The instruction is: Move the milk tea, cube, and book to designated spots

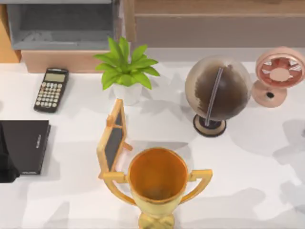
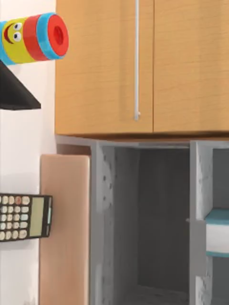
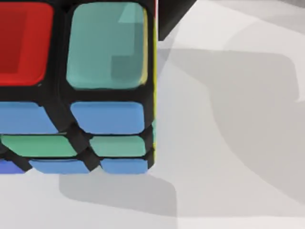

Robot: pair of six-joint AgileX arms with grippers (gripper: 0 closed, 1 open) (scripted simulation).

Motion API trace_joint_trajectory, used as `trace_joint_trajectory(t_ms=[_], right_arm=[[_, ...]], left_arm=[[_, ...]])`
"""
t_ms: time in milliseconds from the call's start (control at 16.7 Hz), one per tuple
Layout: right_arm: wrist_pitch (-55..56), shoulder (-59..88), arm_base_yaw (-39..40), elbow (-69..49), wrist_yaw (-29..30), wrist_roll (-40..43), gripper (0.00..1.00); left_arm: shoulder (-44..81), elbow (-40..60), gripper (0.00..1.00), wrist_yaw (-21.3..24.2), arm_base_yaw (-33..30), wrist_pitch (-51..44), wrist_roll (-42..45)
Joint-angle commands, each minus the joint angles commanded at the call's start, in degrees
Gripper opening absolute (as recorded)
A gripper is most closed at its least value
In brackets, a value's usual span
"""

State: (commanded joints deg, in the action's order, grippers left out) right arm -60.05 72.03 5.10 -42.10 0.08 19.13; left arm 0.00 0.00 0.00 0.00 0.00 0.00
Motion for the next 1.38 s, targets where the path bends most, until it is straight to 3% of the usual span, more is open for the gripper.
trace_joint_trajectory(t_ms=[300,540,720,1140,1380], right_arm=[[-0.36,0.03,0.07,-0.36,0.03,-0.11,0.00],[5.39,2.54,1.91,-5.44,2.83,-1.92,0.00],[15.77,6.16,4.49,-12.71,6.79,-5.02,0.00],[51.07,14.11,12.38,-32.41,17.46,-14.64,0.00],[63.17,17.08,15.63,-40.03,21.81,-18.90,0.00]], left_arm=[[0.00,0.00,1.00,0.00,0.00,0.00,0.00],[0.00,0.00,1.00,0.00,0.00,0.00,0.00],[0.00,0.00,1.00,0.00,0.00,0.00,0.00],[0.00,0.00,1.00,0.00,0.00,0.00,0.00],[0.00,0.00,1.00,0.00,0.00,0.00,0.00]])
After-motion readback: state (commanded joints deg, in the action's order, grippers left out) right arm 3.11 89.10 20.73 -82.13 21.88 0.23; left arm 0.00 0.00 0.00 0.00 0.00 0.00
